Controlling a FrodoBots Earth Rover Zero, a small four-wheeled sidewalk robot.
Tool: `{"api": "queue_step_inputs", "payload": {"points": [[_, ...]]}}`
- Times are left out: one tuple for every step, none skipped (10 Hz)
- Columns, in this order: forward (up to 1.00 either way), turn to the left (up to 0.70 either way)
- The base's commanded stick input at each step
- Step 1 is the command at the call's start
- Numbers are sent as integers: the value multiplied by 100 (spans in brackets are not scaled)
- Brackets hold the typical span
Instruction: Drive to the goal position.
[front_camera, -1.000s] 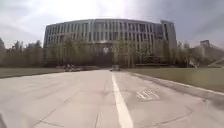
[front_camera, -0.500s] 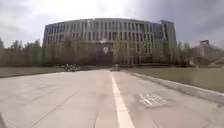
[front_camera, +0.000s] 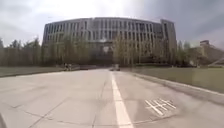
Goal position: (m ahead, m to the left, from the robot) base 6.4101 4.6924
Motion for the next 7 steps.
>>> {"api": "queue_step_inputs", "payload": {"points": [[70, 0], [70, 0], [70, 0], [70, 0], [70, 0], [70, 0], [70, 0]]}}
